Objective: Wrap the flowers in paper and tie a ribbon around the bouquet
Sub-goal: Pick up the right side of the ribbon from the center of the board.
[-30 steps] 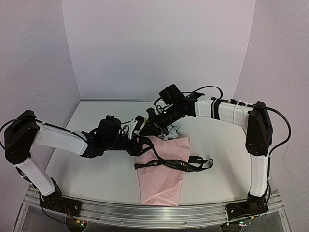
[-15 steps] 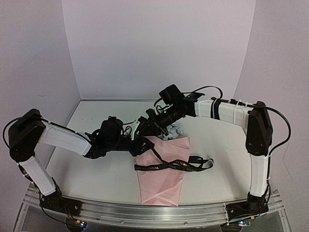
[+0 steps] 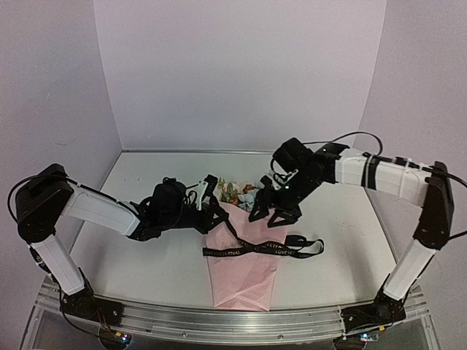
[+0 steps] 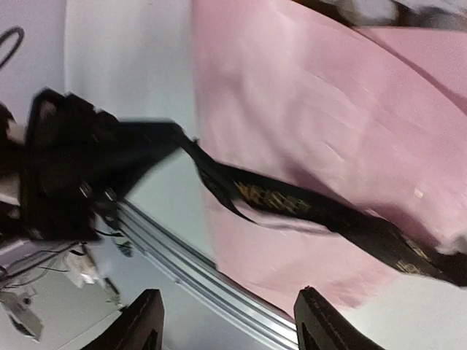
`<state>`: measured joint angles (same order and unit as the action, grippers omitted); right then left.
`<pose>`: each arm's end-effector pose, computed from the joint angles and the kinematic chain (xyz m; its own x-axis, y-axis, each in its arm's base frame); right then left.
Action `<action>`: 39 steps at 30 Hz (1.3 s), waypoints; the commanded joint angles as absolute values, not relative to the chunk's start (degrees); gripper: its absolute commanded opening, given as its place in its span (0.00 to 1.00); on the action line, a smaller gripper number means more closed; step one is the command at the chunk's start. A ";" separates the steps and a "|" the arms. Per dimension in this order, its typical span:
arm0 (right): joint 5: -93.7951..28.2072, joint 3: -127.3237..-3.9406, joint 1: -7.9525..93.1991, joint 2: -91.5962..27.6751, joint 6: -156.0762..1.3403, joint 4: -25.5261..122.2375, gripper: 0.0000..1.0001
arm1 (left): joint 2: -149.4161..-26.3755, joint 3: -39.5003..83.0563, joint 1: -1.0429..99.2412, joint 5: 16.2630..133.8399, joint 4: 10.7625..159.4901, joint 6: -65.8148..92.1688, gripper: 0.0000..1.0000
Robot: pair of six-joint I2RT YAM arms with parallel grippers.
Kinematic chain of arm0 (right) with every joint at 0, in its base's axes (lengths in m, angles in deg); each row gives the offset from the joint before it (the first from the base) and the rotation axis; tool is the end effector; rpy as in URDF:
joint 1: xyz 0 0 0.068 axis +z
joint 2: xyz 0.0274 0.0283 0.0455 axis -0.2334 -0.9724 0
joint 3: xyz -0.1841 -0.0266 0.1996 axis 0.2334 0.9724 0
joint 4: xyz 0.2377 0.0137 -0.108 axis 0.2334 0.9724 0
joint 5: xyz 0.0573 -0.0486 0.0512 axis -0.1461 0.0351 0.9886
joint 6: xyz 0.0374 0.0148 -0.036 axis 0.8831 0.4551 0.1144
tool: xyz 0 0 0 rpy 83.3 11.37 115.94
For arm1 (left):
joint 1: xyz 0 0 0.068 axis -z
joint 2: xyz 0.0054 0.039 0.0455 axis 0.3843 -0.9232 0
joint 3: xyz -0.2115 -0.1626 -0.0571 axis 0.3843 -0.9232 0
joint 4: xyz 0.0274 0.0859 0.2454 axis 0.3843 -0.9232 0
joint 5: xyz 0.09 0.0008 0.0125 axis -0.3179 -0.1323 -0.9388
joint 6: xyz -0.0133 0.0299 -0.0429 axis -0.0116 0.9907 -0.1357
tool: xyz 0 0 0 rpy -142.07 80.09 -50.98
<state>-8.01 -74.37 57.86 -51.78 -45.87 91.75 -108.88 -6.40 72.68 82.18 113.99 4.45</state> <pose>0.2534 0.2745 0.2700 -0.9712 -0.2179 -0.0967 -0.2253 0.7060 0.6714 0.2155 -0.2723 0.1787 -0.5316 0.1139 -0.8393 0.7608 0.4998 -0.4140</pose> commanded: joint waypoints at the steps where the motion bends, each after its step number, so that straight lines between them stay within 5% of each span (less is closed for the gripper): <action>1: -30.41 -63.66 56.85 -39.07 -51.21 98.31 0.66 | -106.12 -7.86 72.43 78.96 116.26 2.09 0.00; 5: -42.24 -53.15 56.45 -31.92 -53.27 98.45 0.67 | -105.41 -7.97 72.43 76.28 114.00 2.09 0.00; 13: -45.41 -40.46 52.56 -30.09 -50.86 92.46 0.67 | -99.94 -9.82 72.45 67.84 109.70 2.51 0.00; 28: -46.67 -38.13 49.38 -42.24 -45.63 79.60 0.66 | -95.50 -12.25 72.43 62.12 105.87 1.82 0.00; 31: -47.32 -37.53 48.63 -43.16 -45.29 78.70 0.58 | -94.37 -13.00 72.44 60.27 105.04 1.56 0.00; 39: -47.07 -36.80 47.30 -43.34 -45.29 78.18 0.12 | -87.95 -17.68 72.20 50.70 102.25 -1.16 0.00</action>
<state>-45.52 -37.11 47.96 -43.31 -45.58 79.04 -92.35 -15.61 72.62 58.08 103.80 0.96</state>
